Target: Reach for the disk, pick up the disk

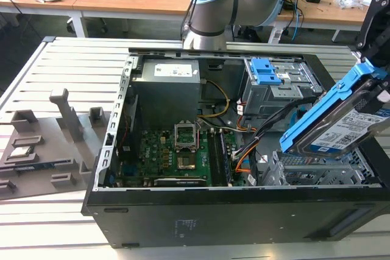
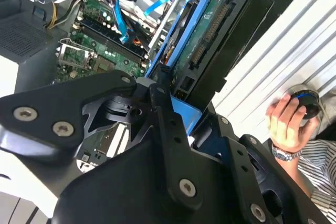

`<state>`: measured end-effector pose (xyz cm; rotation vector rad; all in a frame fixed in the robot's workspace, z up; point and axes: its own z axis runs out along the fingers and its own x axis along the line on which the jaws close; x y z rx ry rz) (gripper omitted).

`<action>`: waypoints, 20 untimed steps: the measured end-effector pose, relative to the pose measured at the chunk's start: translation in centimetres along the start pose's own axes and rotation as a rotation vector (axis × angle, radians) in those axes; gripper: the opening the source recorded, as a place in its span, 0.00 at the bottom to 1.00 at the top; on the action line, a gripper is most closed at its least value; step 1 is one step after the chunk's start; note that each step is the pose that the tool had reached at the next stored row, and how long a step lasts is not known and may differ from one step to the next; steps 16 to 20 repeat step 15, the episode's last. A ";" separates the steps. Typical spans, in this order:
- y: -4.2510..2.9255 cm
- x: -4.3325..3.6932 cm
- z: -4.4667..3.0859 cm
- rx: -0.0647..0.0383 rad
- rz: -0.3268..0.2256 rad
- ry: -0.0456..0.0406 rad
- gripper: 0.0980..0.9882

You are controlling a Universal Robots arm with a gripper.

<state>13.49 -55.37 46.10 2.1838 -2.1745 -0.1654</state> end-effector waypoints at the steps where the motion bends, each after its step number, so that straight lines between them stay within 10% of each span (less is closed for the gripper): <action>1: -0.14 -0.15 0.06 0.000 0.000 -0.0001 0.30; 20: -0.80 0.08 0.24 0.000 0.008 0.0060 0.30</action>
